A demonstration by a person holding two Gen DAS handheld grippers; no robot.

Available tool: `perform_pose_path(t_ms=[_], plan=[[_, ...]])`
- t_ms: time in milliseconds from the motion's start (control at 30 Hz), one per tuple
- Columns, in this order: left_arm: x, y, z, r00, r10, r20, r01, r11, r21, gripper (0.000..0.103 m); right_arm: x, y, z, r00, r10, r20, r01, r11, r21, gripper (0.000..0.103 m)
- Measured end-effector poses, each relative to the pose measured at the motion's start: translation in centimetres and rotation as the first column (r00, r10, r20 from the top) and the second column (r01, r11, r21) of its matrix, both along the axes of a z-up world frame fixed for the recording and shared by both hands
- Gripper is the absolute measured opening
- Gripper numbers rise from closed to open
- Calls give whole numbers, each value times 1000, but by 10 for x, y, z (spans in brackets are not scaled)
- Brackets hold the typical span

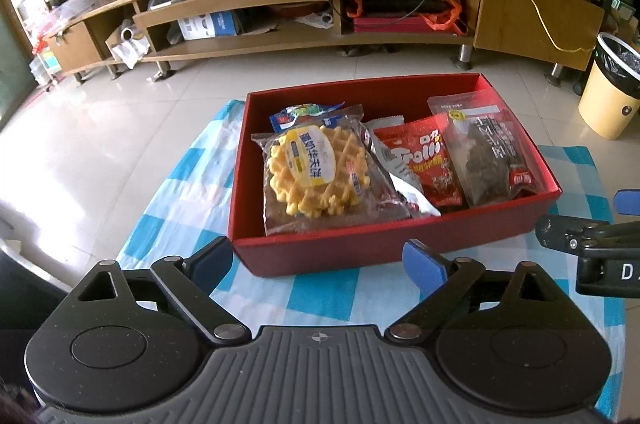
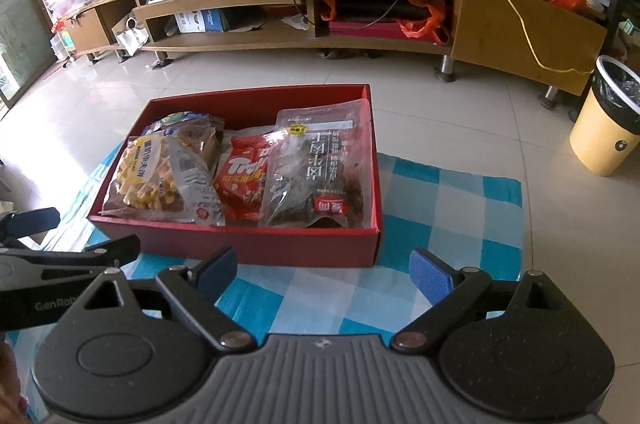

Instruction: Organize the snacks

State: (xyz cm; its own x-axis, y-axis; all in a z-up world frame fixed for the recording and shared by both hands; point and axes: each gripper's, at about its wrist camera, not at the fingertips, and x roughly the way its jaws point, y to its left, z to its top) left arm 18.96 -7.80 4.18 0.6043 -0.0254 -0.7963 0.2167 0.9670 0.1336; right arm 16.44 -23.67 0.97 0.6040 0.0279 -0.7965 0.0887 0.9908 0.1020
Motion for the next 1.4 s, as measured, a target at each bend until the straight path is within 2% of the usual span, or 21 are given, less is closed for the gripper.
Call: perform_pose_path(t_ms=[933,1400], plan=[[-85,8,-1,997,-71,6,71,997,-22,102,-98,16,11,997,-41,65,40,999,19,94],[-98,15,-2,997,-75,13,76,997,-17,102,-126,23,9,997,-47,63,45,999,19,95]])
